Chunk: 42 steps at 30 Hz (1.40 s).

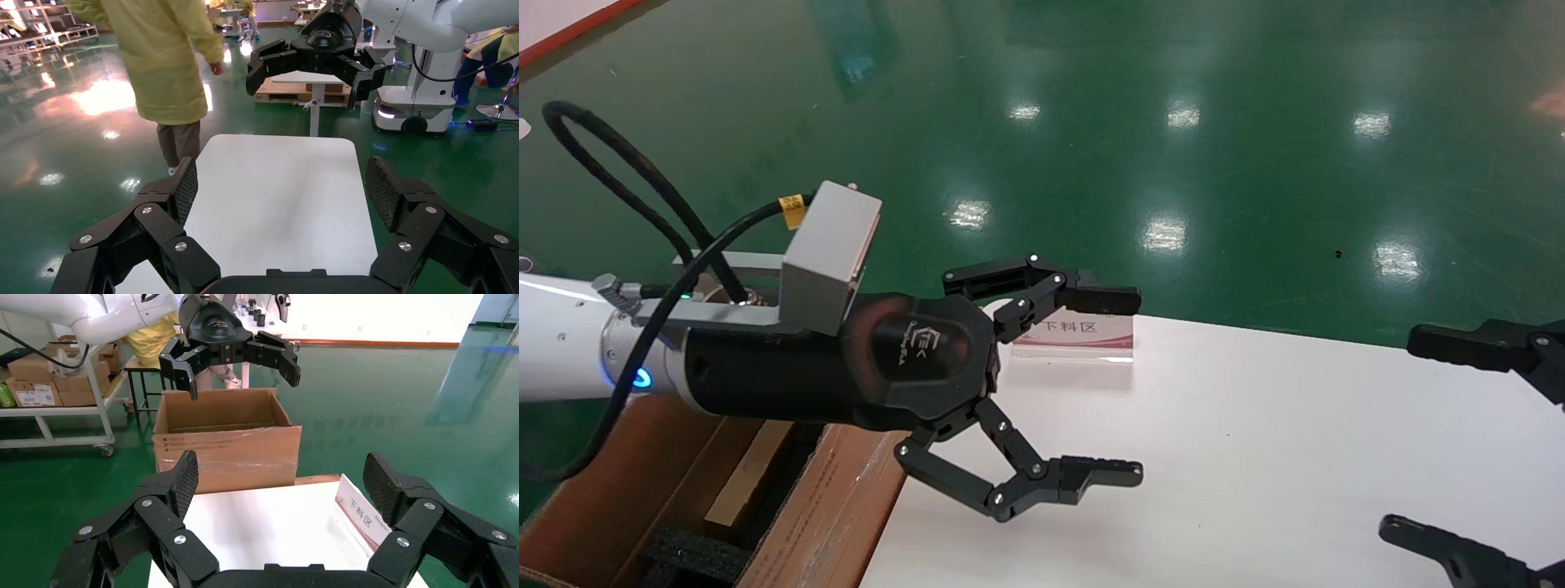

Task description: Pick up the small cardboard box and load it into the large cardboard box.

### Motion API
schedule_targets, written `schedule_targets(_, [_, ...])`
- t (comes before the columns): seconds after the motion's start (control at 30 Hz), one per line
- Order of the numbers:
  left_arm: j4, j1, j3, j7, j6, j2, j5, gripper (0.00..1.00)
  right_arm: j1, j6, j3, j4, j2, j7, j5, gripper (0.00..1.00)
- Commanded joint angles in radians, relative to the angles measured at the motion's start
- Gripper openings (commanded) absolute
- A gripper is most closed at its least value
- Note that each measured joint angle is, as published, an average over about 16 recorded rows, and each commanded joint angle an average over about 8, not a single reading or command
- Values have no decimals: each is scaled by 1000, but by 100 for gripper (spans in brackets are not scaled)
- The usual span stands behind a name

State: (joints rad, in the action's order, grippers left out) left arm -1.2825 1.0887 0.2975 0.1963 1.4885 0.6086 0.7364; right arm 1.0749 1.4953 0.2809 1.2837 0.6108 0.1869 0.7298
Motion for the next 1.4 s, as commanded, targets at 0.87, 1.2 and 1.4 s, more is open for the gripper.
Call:
schedule_targets(0.87, [-1, -11, -14, -7, 6, 2, -5, 100, 1, 0, 1, -1, 0, -1, 0, 100])
schedule_targets(1.2, [-1, -15, -19, -9, 7, 2, -6, 100, 1, 0, 1, -1, 0, -1, 0, 100])
schedule_targets(1.4, [-1, -16, -19, -9, 7, 2, -6, 100, 0, 0, 1, -1, 0, -1, 0, 100])
